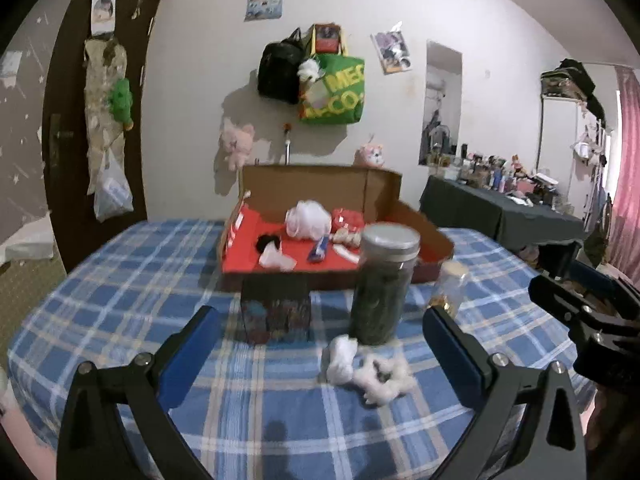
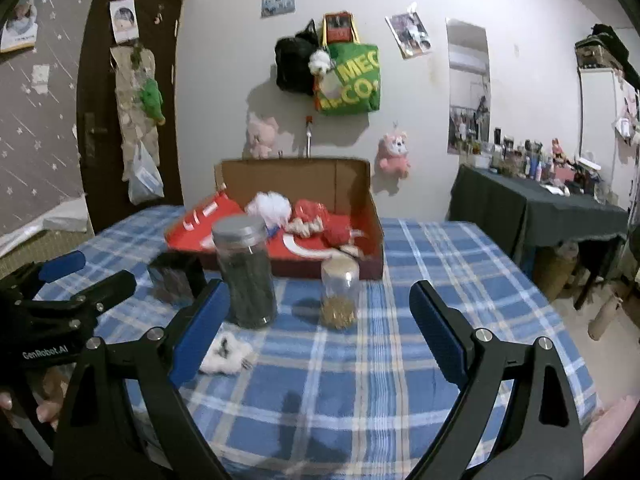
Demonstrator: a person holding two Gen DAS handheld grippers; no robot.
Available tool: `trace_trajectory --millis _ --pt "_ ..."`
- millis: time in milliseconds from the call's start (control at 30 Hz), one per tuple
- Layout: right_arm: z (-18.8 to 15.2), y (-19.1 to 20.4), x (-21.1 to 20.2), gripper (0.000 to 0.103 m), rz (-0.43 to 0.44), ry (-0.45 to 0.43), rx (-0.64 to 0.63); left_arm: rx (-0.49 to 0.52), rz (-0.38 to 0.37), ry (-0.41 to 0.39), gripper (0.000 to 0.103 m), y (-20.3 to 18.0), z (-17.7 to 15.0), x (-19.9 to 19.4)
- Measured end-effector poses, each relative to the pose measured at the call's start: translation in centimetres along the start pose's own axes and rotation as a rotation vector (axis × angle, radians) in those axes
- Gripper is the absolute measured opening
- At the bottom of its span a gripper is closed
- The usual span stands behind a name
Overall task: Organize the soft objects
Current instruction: 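Withdraw both tools from the box back toward the items on the table, then grasp the white cotton wad with the left tool while the right grasps the white fluffy star toy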
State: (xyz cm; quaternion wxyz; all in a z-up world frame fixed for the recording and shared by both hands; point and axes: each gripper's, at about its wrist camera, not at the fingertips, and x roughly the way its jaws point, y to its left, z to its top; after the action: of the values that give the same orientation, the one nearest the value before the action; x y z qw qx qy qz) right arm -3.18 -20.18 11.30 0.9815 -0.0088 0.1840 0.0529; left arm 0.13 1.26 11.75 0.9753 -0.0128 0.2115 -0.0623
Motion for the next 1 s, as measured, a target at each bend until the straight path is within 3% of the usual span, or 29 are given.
trace_trajectory --millis 233,633,867,1000 --pt "-2.6 -0.9 2.5 0.092 -0.010 0.083 0.037 -0.018 0.004 0.089 0.103 0.3 -2.3 2.4" --pt "-4.1 -0.8 4.8 0.092 0.046 0.167 0.054 -0.009 0.034 0.169 0.103 1.1 -3.5 4.4" --pt "-4.8 0.9 7.1 0.092 0.155 0.263 0.049 0.017 0.046 0.215 0.103 2.2 -3.3 5.6" --pt "-4.8 2.8 8.6 0.092 0.228 0.310 0.030 0.059 -0.009 0.266 0.103 2.8 -2.7 6.7"
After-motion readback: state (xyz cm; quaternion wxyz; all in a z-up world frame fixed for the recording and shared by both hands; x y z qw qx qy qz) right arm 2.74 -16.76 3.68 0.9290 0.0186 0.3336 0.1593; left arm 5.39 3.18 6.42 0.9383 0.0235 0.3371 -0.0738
